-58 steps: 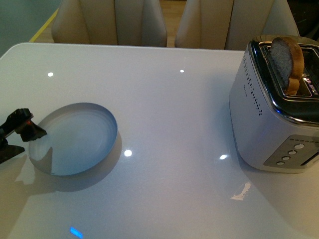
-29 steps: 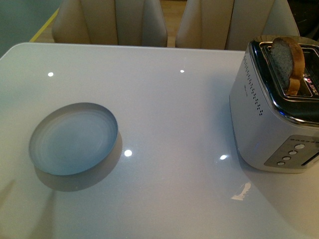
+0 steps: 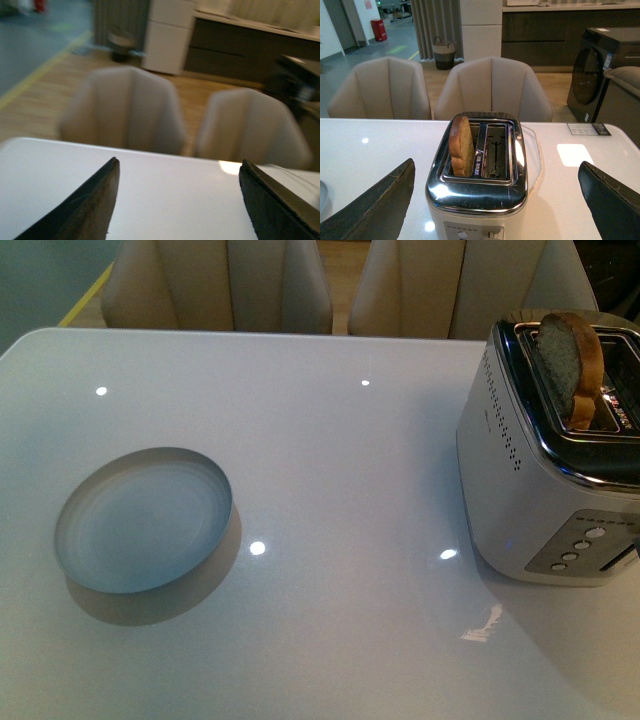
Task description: Left arm holds plate, right arm toasts bread
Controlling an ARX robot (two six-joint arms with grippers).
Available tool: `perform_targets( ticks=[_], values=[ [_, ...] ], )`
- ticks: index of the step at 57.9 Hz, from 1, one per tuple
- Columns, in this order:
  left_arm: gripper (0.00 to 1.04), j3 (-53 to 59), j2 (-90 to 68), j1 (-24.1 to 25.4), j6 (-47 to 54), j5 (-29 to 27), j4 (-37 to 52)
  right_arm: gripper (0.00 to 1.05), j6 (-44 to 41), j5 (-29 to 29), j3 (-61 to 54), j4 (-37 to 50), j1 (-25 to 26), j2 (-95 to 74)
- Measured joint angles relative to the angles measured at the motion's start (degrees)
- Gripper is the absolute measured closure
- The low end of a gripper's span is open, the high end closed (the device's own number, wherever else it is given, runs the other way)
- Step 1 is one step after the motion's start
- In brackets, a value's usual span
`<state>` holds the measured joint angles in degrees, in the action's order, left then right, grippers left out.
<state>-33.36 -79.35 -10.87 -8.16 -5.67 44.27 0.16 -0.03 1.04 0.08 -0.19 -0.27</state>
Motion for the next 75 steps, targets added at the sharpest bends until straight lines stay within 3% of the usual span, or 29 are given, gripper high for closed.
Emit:
perform_targets(
  ticks=[2, 5, 21, 38, 52, 58, 75],
  values=[
    [0.43, 2.6, 1.7, 0.8, 2.3, -3.0, 1.9, 0.09, 0.0, -0.1, 0.0, 0.0, 0.0, 0.0],
    [0.52, 5.4, 4.1, 1.8, 4.2, -3.3, 3.1, 0.09, 0.0, -0.1, 0.0, 0.0, 0.0, 0.0],
    [1.02, 17.2, 13.8, 4.8, 7.1, -0.1, 4.5, 0.09, 0.0, 0.0, 0.0, 0.0, 0.0, 0.0],
    [1.02, 25.9, 26.1, 10.4, 7.5, 5.2, 0.9, 0.09, 0.0, 0.0, 0.0, 0.0, 0.0, 0.0],
    [1.02, 29.4, 35.6, 10.7, 7.5, 5.7, -5.0, 0.09, 0.0, 0.0, 0.0, 0.0, 0.0, 0.0],
    [1.02, 31.9, 36.9, 10.7, 7.5, 5.7, -3.4, 0.09, 0.0, 0.0, 0.0, 0.0, 0.0, 0.0],
    [1.02, 32.6, 48.3, 10.7, 7.5, 5.7, -13.7, 0.09, 0.0, 0.0, 0.0, 0.0, 0.0, 0.0]
  ],
)
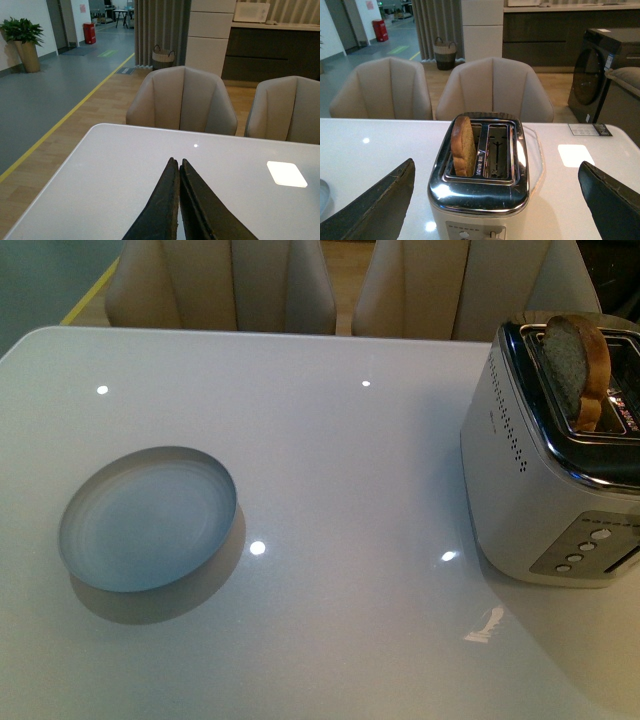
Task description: Left arm holds plate, right arm toasts bread
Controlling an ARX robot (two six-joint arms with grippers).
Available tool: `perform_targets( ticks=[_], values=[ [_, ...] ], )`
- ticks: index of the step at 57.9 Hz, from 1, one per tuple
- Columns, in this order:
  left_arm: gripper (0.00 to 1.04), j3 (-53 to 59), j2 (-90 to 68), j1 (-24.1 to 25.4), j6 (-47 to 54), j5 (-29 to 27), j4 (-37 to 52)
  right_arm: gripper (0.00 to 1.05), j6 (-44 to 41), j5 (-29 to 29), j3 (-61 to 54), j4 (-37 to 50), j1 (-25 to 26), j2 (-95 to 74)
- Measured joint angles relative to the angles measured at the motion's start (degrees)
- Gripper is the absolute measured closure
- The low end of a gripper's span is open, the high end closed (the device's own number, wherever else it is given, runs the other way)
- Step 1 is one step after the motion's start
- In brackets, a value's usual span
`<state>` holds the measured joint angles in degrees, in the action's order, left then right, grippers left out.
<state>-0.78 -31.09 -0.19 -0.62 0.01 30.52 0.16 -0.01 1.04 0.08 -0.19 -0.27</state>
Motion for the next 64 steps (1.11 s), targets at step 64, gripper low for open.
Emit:
perform_targets(
  ticks=[64],
  values=[
    [1.02, 0.0, 30.4, 0.0, 0.0, 0.0, -30.3, 0.09, 0.0, 0.0, 0.0, 0.0, 0.0, 0.0]
  ],
)
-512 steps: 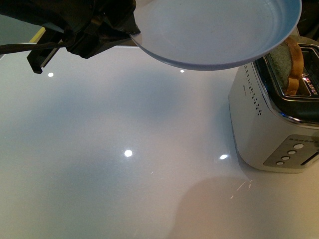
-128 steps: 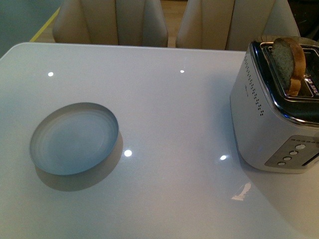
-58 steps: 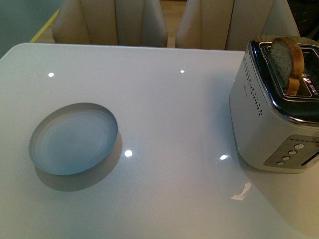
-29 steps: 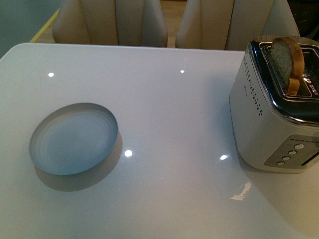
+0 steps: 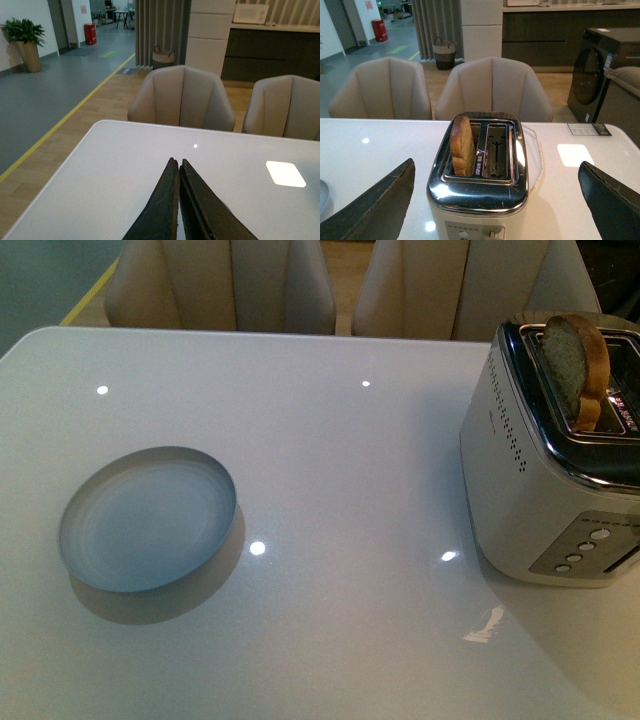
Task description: Left arm holds plate, right arm toasts bread
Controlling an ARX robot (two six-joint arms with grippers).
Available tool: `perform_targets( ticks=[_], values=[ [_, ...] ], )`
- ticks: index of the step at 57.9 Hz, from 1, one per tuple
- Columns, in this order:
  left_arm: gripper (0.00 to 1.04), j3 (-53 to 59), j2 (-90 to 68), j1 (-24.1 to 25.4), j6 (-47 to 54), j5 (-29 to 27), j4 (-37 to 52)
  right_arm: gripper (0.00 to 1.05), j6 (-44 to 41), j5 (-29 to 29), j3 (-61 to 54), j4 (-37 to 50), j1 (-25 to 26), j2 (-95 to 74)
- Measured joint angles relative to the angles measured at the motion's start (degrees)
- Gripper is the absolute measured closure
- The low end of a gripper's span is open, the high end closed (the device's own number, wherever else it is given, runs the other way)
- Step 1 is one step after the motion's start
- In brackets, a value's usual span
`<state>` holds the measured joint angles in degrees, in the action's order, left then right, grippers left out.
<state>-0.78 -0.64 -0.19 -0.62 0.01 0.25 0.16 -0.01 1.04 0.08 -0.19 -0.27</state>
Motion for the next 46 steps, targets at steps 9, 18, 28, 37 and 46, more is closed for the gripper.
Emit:
perform_targets(
  ticks=[9, 18, 28, 37, 46],
  values=[
    [1.02, 0.0, 0.3, 0.0, 0.0, 0.0, -0.2, 0.09, 0.0, 0.0, 0.0, 0.0, 0.0, 0.0],
    [1.02, 0.0, 0.3, 0.0, 0.0, 0.0, -0.2, 0.09, 0.0, 0.0, 0.0, 0.0, 0.0, 0.0],
    [0.79, 0.0, 0.3, 0.0, 0.0, 0.0, -0.2, 0.09, 0.0, 0.0, 0.0, 0.0, 0.0, 0.0],
    [0.52, 0.0, 0.3, 0.0, 0.0, 0.0, -0.2, 0.09, 0.0, 0.0, 0.0, 0.0, 0.0, 0.0],
    [0.24, 0.0, 0.3, 0.0, 0.0, 0.0, -0.2, 0.09, 0.0, 0.0, 0.0, 0.0, 0.0, 0.0]
  ],
)
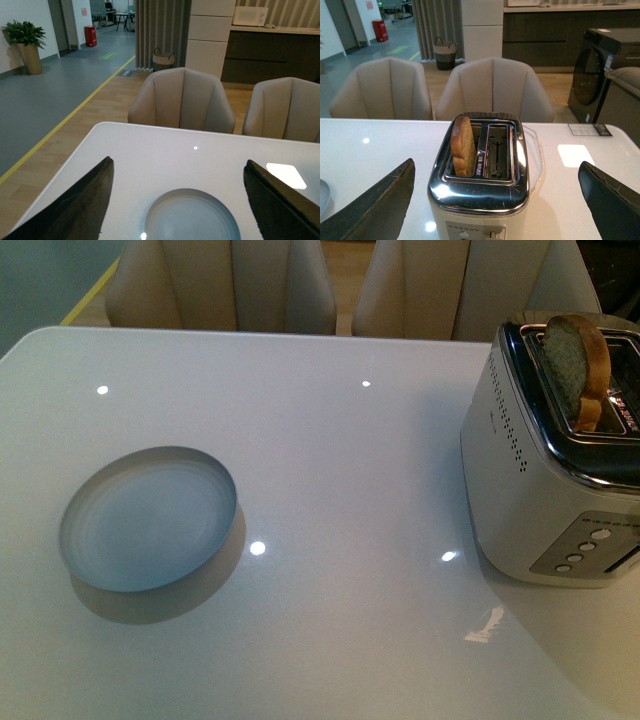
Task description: Left arm holds plate, right arm toasts bread
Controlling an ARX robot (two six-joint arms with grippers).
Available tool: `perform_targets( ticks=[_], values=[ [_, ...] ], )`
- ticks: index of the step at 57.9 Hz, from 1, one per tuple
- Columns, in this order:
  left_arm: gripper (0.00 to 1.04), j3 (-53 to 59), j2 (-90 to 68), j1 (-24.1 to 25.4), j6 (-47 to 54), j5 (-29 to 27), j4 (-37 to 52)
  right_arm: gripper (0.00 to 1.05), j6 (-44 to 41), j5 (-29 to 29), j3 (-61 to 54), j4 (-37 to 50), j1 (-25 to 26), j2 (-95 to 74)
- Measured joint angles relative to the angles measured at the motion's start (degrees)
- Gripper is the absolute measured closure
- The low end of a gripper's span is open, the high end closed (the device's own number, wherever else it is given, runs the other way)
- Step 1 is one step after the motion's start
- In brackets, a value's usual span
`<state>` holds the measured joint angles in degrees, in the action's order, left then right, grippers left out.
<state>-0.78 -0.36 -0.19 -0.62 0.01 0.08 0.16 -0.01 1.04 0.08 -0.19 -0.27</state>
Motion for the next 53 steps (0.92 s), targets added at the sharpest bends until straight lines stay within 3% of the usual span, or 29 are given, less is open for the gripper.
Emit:
perform_targets(
  ticks=[6, 53],
  values=[
    [0.06, 0.0, 0.0, 0.0, 0.0, 0.0, 0.0, 0.09, 0.0, 0.0, 0.0, 0.0, 0.0, 0.0],
    [0.07, 0.0, 0.0, 0.0, 0.1, 0.0, 0.0, 0.09, 0.0, 0.0, 0.0, 0.0, 0.0, 0.0]
  ],
)
